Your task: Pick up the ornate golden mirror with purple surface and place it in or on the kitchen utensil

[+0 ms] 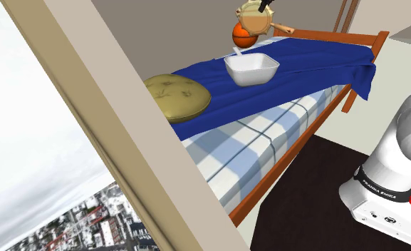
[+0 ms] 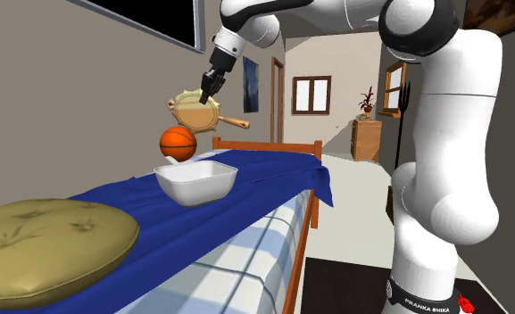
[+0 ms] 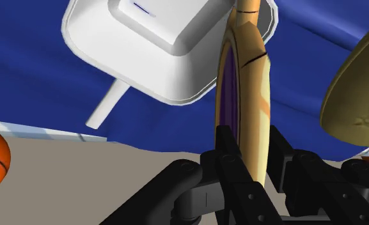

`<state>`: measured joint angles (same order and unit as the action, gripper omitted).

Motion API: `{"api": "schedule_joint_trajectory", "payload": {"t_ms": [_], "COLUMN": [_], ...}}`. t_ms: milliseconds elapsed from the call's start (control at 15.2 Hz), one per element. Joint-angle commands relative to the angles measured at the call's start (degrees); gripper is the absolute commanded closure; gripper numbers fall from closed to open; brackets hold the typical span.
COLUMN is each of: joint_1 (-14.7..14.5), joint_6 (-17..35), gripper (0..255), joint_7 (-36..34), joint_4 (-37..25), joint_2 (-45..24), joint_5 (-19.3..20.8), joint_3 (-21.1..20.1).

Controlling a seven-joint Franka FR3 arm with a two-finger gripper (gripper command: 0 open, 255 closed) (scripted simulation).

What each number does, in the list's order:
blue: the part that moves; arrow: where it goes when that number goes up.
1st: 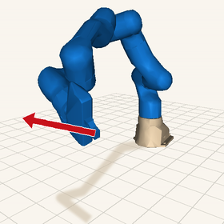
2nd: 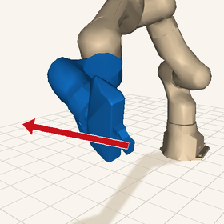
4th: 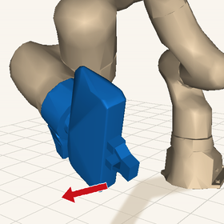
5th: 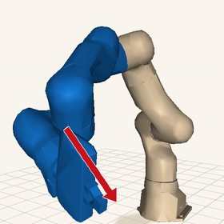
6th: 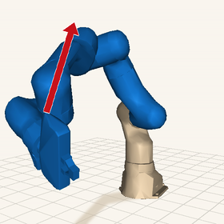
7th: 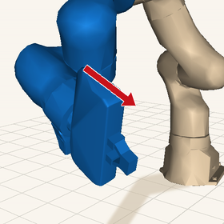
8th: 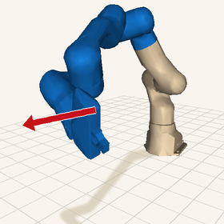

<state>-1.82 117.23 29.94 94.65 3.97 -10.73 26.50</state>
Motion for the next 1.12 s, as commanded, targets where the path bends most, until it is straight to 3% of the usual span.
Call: {"api": "schedule_joint_trajectory", "payload": {"t_ms": [0, 330, 462, 594, 660, 1056], "joint_1": [1.04, 7.64, 12.19, 18.88, 20.01, 15.42], "joint_6": [-1.83, -9.21, -13.45, -19.51, -20.44, -12.45], "gripper": [255, 255, 255, 255, 255, 255], "joint_7": [3.10, 8.75, 9.67, 8.95, 8.62, 11.34], "joint_4": [-5.91, -24.60, -34.89, -50.06, -52.51, -38.53], "joint_2": [-5.21, -20.07, -27.16, -36.42, -37.78, -32.49], "joint_5": [-3.68, -13.72, -17.75, -21.89, -22.26, -20.41], "joint_3": [1.89, 4.12, 3.87, 2.52, 2.02, 2.92]}}
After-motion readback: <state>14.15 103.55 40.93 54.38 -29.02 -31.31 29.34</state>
